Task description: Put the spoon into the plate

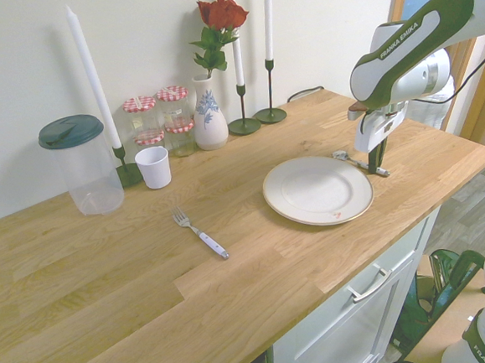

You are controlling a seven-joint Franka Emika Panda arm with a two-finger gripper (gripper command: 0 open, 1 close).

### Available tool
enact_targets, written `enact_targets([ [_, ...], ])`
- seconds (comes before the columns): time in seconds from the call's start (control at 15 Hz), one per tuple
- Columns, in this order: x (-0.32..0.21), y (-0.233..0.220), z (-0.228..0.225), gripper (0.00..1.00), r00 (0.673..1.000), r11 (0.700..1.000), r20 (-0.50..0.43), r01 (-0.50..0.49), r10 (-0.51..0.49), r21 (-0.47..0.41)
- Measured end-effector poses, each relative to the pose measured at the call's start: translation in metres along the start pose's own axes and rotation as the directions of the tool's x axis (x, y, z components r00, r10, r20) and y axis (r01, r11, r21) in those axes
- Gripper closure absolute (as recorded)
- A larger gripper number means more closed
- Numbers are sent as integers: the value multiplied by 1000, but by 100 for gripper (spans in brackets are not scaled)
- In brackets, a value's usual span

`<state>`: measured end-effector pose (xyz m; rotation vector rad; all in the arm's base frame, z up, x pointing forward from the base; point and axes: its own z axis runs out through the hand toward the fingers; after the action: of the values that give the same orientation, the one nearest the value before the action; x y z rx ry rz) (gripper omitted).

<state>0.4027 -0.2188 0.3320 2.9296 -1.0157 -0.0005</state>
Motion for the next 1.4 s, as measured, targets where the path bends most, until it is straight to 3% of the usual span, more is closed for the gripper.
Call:
enact_targets([
  [0.27,-3,-3,-15,100,1000,1000,-21,-1,2,17],
  [0.53,-22,-14,-82,100,997,997,-75,8,-2,76],
  [0.73,-51,-52,-111,100,997,995,-80,-15,22,95],
  [1.0,-84,-91,-83,100,997,997,-68,-32,37,71],
  [1.4,-106,-98,-49,100,998,997,-57,-30,34,72],
])
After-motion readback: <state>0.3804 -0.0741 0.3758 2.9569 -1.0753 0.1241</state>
